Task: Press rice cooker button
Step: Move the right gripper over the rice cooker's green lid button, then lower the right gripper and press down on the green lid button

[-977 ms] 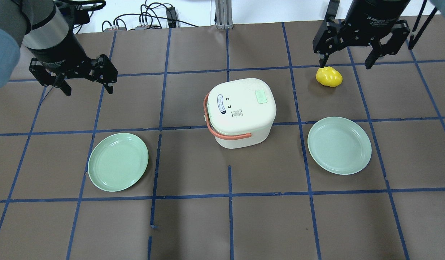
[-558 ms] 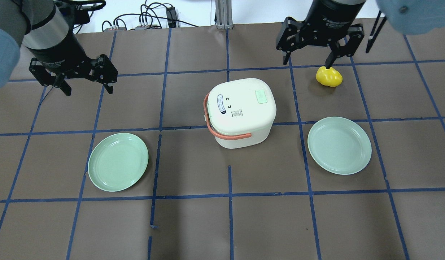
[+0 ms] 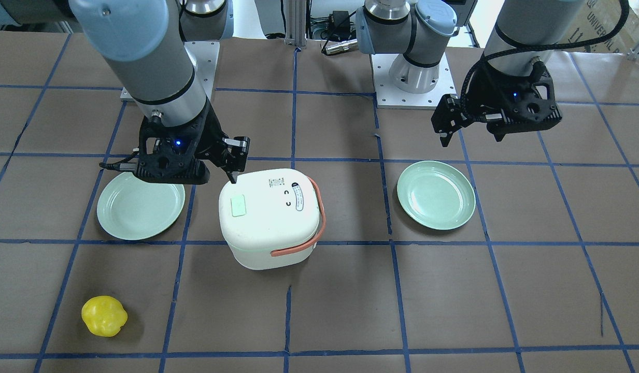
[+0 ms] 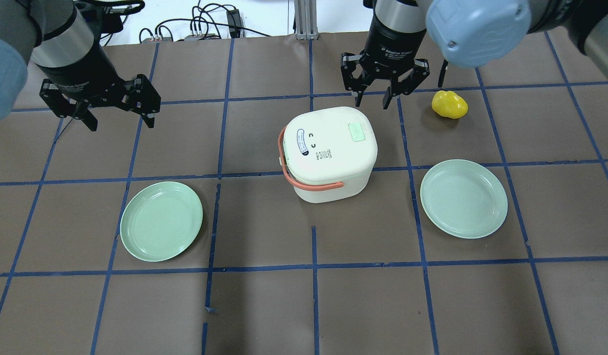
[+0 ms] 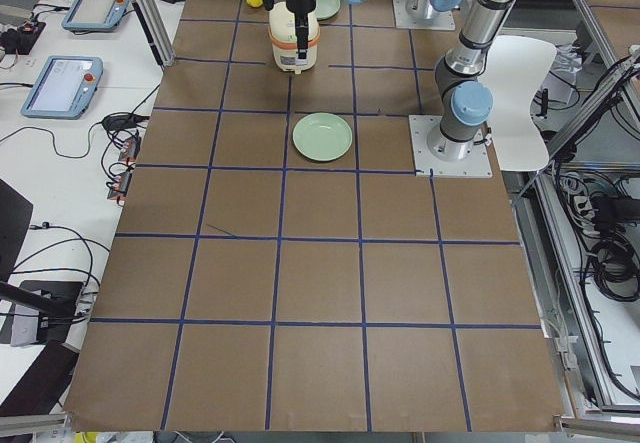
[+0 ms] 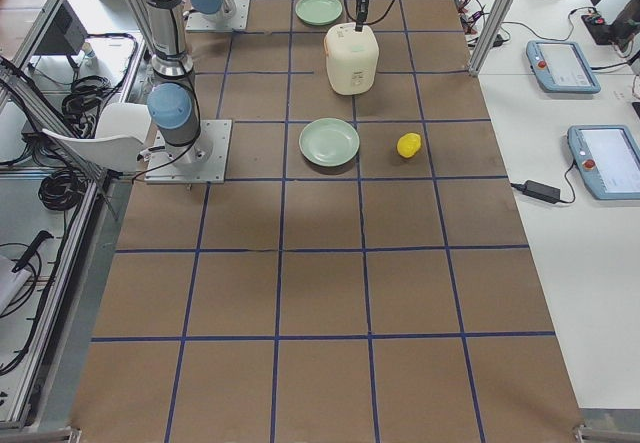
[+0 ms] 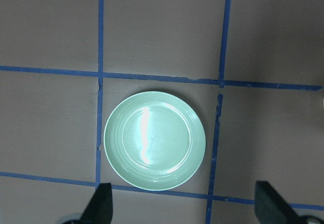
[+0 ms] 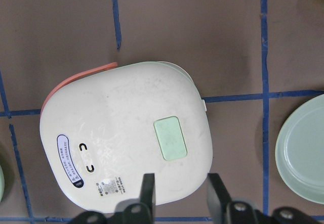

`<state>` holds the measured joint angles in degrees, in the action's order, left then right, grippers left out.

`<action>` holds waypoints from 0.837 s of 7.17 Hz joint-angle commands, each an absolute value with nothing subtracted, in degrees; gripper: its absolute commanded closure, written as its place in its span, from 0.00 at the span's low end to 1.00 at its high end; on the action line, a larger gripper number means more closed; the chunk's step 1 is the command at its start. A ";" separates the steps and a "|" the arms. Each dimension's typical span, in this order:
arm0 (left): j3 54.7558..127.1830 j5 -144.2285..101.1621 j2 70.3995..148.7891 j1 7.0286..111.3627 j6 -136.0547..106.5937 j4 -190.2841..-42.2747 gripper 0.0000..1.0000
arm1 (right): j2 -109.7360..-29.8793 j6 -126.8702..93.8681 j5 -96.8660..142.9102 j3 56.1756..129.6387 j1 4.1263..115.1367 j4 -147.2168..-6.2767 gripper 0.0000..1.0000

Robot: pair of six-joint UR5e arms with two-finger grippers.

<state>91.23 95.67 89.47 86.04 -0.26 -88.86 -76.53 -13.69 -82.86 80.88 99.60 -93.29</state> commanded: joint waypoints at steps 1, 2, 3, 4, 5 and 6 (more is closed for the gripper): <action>91.23 95.71 89.47 86.04 -0.26 -88.86 0.00 | -73.93 -13.18 -81.91 81.03 99.67 -95.08 0.89; 91.23 95.71 89.47 86.04 -0.26 -88.86 0.00 | -73.13 -13.10 -81.91 81.04 99.67 -95.53 0.89; 91.23 95.63 89.47 86.04 -0.26 -88.86 0.00 | -73.04 -12.92 -81.91 81.47 99.67 -95.62 0.89; 91.23 95.71 89.47 86.04 -0.26 -88.86 0.00 | -72.43 -12.92 -82.00 82.08 99.67 -95.80 0.89; 91.23 95.63 89.47 86.04 -0.26 -88.86 0.00 | -71.64 -12.92 -82.00 81.65 99.67 -95.89 0.89; 91.23 95.71 89.47 86.04 -0.26 -88.86 0.00 | -71.54 -13.01 -81.91 82.09 99.67 -97.02 0.89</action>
<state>91.23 95.67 89.47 86.04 -0.26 -88.86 -71.94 -12.94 -81.98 81.81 99.67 -96.09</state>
